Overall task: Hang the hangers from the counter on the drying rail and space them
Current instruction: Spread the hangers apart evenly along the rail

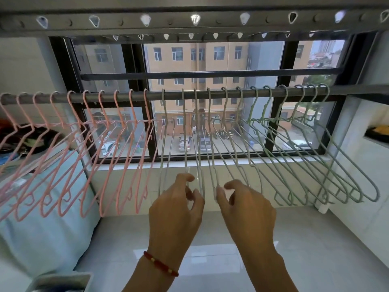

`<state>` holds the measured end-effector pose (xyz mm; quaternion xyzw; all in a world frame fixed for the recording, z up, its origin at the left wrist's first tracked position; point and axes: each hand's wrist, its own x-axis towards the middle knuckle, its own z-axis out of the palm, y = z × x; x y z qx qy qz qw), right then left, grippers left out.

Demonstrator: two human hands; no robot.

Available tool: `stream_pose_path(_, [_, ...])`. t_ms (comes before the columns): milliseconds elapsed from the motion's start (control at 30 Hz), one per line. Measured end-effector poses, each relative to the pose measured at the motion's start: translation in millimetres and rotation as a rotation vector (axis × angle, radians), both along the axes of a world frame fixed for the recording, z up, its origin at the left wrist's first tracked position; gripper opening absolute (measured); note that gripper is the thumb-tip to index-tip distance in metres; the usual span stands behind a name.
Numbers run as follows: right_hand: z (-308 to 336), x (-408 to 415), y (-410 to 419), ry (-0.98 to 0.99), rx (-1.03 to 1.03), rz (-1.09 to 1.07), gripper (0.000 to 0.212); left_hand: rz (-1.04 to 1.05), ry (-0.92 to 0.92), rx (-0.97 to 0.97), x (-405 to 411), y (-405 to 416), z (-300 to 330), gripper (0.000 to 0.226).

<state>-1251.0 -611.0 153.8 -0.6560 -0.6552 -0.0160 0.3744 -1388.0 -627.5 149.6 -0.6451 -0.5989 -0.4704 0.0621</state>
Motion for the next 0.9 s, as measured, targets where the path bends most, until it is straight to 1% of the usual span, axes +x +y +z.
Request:
stream_pose_path(67, [3,9,-1,0.074,0.128,-0.055,0.033,0.007,0.004,0.005,0,-2,1,0.025])
stream_pose_path(133, [4,18,2,0.080,0.158,-0.100,0.035,0.012,0.010,0.005,1,-3,2,0.026])
stream_pose_path(233, [1,24,6,0.032,0.084,-0.117,0.040,0.010,0.018,0.008,2,-4,2,0.025])
stream_pose_path(400, [-5,29,10,0.010,0.029,-0.156,0.042,0.002,0.015,0.002,3,-4,1,0.027])
stream_pose_path(533, [-8,30,15,-0.035,-0.036,-0.149,0.038,0.000,0.019,0.008,5,-5,1,0.026])
stream_pose_path(633, [-9,30,16,-0.060,-0.079,-0.143,0.032,0.001,0.022,0.004,7,-5,1,0.026])
stream_pose_path(733, [-11,29,17,-0.078,-0.088,-0.146,0.028,0.005,0.022,0.005,7,-5,0,0.027])
stream_pose_path(900, [-12,29,17,-0.072,-0.074,-0.130,0.027,0.012,0.025,0.017,8,-5,1,0.027])
